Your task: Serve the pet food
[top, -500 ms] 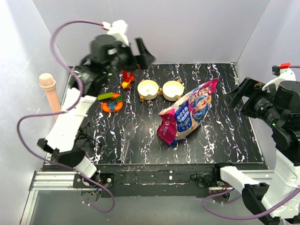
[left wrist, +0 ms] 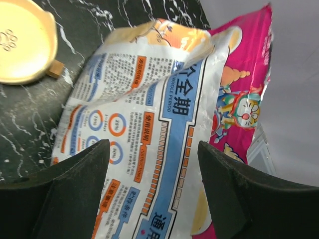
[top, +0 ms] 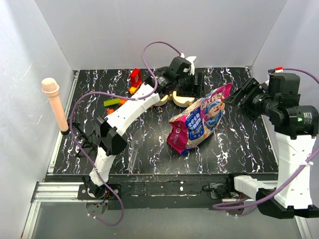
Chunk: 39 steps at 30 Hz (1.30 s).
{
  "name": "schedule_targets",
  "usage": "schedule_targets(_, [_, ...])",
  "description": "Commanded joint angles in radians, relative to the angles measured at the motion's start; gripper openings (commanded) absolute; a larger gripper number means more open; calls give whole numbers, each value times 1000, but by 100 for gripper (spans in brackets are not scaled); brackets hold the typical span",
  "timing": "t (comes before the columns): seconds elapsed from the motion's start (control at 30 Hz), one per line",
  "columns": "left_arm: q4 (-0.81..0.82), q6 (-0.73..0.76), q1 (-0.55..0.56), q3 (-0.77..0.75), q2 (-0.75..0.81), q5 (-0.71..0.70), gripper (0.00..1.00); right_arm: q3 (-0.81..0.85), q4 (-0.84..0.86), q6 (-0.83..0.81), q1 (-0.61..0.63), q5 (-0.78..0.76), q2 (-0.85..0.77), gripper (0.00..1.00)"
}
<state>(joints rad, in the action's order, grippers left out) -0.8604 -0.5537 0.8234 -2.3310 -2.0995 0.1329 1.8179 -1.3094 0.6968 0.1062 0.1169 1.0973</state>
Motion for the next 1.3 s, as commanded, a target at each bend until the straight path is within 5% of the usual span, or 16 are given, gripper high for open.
schedule_targets(0.0, [26, -9, 37, -56, 23, 59, 68, -86, 122, 72, -39, 73, -2, 66])
schedule_targets(0.1, [34, -21, 39, -59, 13, 63, 69, -121, 166, 69, -54, 115, 22, 59])
schedule_targets(0.3, [29, -14, 40, -45, 52, -6, 88, -147, 222, 61, -71, 148, 87, 58])
schedule_targets(0.37, [23, -23, 39, -63, 50, -3, 86, -152, 237, 66, -74, 164, 107, 48])
schedule_targets(0.57, [29, -52, 40, -82, 45, 33, 76, -154, 243, 41, -77, 156, 139, 47])
schedule_targets(0.67, [46, -38, 43, -87, 59, 28, 98, -158, 245, 17, -77, 178, 145, 45])
schedule_targets(0.73, [54, -31, 45, -93, 59, 39, 98, -169, 243, 13, -77, 178, 145, 45])
schedule_targets(0.97, [47, -5, 51, -76, 58, 24, 66, -186, 252, -3, -77, 181, 144, 42])
schedule_targets(1.27, [18, 18, 59, -80, 38, 30, 56, -170, 251, -13, -74, 193, 176, 38])
